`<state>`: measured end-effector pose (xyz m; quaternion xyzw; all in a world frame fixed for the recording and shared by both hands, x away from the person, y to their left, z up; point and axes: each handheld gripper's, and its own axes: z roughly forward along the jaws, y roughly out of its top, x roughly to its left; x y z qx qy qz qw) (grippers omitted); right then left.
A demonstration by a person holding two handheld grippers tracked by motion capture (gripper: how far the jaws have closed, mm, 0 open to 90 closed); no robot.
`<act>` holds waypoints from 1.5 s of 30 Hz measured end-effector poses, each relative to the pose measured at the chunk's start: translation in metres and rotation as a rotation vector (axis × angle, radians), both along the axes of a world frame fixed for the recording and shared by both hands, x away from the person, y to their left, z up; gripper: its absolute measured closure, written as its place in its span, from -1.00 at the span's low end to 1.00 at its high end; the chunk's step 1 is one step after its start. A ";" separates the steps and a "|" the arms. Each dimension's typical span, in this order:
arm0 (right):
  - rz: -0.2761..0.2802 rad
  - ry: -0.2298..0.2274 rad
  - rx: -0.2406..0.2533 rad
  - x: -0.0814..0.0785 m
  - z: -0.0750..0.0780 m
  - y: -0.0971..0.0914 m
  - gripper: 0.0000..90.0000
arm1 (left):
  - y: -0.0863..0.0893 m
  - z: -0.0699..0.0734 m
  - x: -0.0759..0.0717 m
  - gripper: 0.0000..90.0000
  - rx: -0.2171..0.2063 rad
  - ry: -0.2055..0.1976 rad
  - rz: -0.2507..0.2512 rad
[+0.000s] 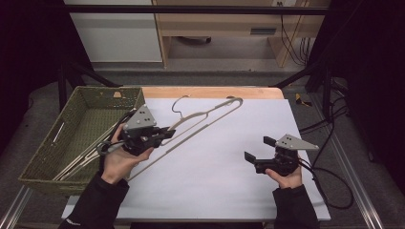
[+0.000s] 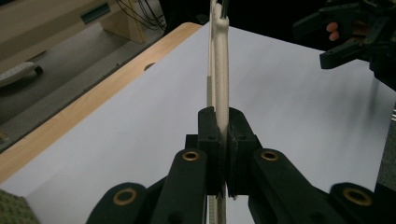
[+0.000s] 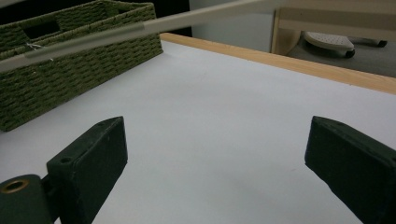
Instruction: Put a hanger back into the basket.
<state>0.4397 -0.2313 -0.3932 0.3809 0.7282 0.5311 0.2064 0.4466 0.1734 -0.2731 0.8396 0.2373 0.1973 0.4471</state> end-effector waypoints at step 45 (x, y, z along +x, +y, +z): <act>-0.036 0.018 0.015 -0.001 -0.003 -0.015 -0.91 | 0.176 0.019 0.034 0.92 0.082 -0.089 0.259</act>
